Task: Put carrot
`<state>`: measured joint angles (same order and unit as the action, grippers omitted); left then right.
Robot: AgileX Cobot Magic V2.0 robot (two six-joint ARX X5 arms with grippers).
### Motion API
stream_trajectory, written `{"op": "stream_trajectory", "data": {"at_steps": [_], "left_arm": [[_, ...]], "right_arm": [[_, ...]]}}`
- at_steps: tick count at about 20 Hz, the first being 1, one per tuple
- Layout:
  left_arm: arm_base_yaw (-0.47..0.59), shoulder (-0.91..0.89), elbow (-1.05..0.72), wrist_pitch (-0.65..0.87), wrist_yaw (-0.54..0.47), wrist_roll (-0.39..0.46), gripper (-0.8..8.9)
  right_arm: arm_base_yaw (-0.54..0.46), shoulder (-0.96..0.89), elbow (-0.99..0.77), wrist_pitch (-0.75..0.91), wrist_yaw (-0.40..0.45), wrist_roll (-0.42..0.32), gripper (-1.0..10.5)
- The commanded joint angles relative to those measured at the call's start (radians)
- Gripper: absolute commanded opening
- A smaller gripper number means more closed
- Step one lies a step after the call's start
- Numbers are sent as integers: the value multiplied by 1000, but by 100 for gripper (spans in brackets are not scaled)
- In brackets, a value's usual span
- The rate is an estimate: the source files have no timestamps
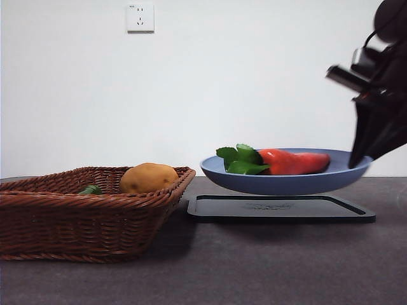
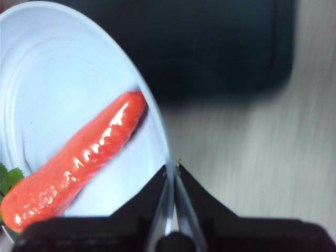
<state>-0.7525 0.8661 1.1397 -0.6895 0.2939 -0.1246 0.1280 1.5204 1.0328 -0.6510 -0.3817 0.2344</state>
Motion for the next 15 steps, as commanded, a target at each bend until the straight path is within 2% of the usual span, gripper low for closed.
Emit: {"op": "stream_trajectory", "data": {"at_steps": [1, 6, 11, 15], "left_arm": [[-3, -32, 13, -27, -54, -3, 221], [0, -43, 13, -52, -60, -3, 221], [0, -42, 13, -51, -86, -3, 221], [0, -34, 13, -44, -145, -2, 221]], "right_arm": [[-18, 146, 126, 34, -3, -9, 5], [-36, 389, 322, 43, -6, 17, 6], [-37, 432, 348, 66, 3, 23, 27], [-37, 432, 348, 55, 22, 19, 203]]}}
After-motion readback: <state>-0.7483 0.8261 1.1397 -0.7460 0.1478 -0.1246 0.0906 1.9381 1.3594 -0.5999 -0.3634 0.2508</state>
